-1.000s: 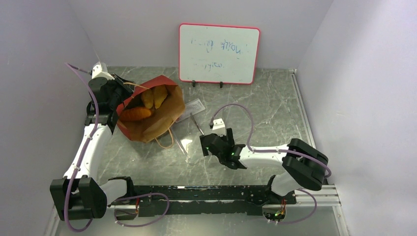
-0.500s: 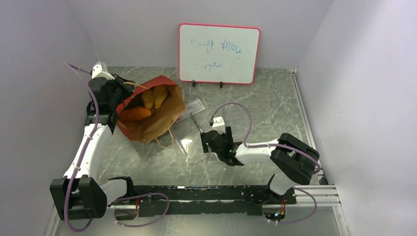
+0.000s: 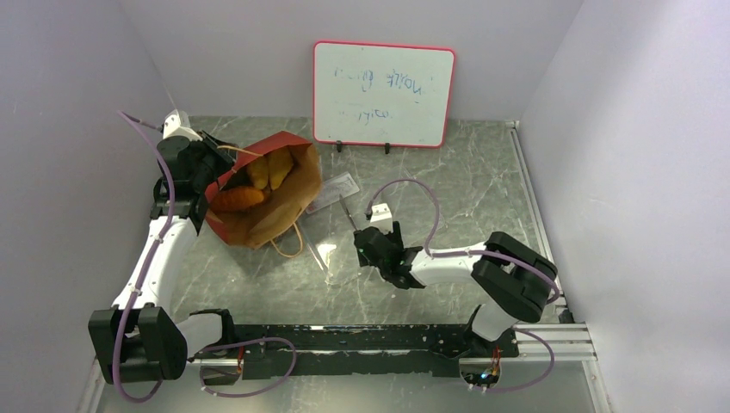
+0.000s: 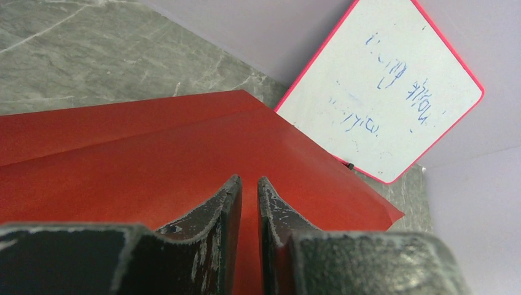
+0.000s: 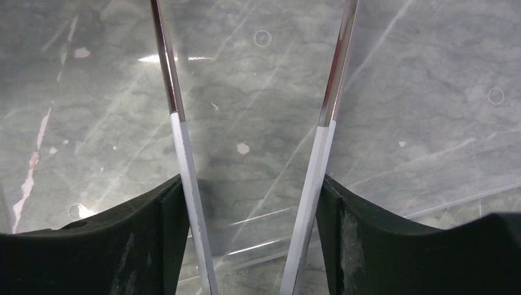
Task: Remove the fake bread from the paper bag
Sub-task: Pick up the clamp from the container.
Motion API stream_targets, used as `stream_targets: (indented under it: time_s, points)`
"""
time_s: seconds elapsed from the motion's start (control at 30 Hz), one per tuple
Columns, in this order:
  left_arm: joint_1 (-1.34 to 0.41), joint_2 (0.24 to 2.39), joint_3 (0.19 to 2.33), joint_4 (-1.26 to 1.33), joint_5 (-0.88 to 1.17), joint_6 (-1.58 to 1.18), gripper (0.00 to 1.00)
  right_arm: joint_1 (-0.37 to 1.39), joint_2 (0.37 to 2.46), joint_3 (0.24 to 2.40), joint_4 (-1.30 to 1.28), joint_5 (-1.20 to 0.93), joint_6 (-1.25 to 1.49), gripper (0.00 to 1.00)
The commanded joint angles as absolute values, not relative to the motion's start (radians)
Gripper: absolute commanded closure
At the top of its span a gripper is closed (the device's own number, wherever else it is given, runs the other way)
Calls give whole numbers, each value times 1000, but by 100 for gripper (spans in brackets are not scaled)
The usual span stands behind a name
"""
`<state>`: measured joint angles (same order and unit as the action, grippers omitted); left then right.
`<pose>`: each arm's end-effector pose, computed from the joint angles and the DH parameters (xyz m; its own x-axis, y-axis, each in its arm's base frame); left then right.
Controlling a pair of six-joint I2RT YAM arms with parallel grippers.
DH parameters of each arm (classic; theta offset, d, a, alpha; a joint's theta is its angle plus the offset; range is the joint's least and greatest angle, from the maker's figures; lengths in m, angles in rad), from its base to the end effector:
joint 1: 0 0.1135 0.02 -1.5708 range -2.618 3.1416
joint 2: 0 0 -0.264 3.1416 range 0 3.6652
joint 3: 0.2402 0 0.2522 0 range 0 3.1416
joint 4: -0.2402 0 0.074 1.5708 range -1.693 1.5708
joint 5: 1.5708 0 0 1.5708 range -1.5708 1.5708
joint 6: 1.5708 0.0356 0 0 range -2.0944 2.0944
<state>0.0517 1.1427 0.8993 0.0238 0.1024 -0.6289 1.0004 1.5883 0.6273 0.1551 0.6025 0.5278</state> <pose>0.2692 0.0103 0.3290 -0.2043 -0.5965 -0.7762 -0.0890 0.8009 -0.5921 0.1712 0.2295 0.1365 -0.5791 -0.1342 -0.8041 -0.2198 0.9755 -0.0045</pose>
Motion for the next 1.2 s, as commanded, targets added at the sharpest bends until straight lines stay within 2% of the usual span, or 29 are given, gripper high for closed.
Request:
stream_targets:
  time_s: [0.0, 0.07, 0.3, 0.43, 0.73, 1.17]
  points:
    - [61, 1141, 895, 45, 114, -623, 88, 998, 1542, 625, 144, 604, 544, 36]
    - [61, 1138, 893, 43, 110, -622, 88, 998, 1520, 621, 142, 602, 543, 40]
    - [62, 1127, 896, 31, 106, -616, 88, 998, 1417, 599, 120, 586, 534, 43]
    - [61, 1130, 893, 28, 119, -617, 88, 999, 1370, 593, 93, 562, 532, 48]
    - [61, 1129, 870, 61, 155, -584, 88, 1025, 1216, 612, -15, 491, 529, 49]
    - [61, 1132, 850, 83, 187, -584, 88, 1289, 1092, 797, -324, 612, 587, 50]
